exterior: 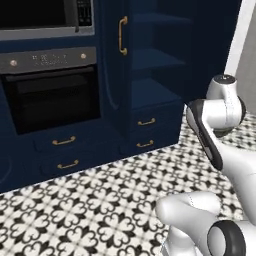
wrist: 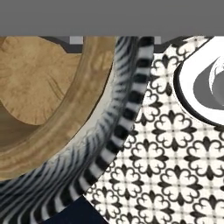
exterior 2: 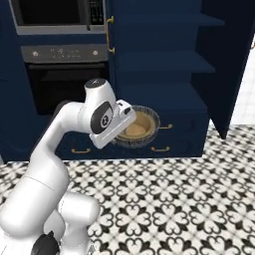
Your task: Pick up the bowls on the counter and stack them on top of one another in the open cabinet. Place the smaller bowl on top of the larger bowl.
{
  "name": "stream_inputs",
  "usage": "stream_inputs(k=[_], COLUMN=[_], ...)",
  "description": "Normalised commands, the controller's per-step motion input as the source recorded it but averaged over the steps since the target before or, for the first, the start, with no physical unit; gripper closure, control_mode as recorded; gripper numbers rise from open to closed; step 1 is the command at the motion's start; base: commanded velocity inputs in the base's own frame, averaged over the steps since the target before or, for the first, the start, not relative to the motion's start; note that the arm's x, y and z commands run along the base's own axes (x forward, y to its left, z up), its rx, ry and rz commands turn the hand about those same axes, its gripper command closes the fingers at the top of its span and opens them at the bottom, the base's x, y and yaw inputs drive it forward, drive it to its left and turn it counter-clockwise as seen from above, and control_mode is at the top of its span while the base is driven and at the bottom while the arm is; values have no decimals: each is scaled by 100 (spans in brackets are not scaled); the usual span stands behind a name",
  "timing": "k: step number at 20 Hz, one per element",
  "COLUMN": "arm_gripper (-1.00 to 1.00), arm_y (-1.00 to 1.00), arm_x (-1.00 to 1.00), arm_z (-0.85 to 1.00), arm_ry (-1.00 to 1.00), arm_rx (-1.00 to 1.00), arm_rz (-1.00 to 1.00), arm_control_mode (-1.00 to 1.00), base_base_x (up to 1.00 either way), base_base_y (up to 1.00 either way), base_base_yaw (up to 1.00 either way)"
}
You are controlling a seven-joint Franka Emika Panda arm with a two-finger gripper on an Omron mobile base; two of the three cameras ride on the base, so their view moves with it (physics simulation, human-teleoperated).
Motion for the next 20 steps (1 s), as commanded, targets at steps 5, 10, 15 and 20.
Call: stream_inputs(k=[5,10,15,20], arm_gripper=[100,100,100,100], arm_y=[0,0,0,0], arm_x=[0,0,0,0], arm_z=[0,0,0,0], arm_ry=[0,0,0,0], arm_rx=[0,0,0,0], arm_rz=[0,0,0,0], arm_control_mode=[100,100,100,100], base_base_x=[100,100,100,100], base_base_y=[-76,-68,-60,-45], base_base_yaw=[26,28,32,38])
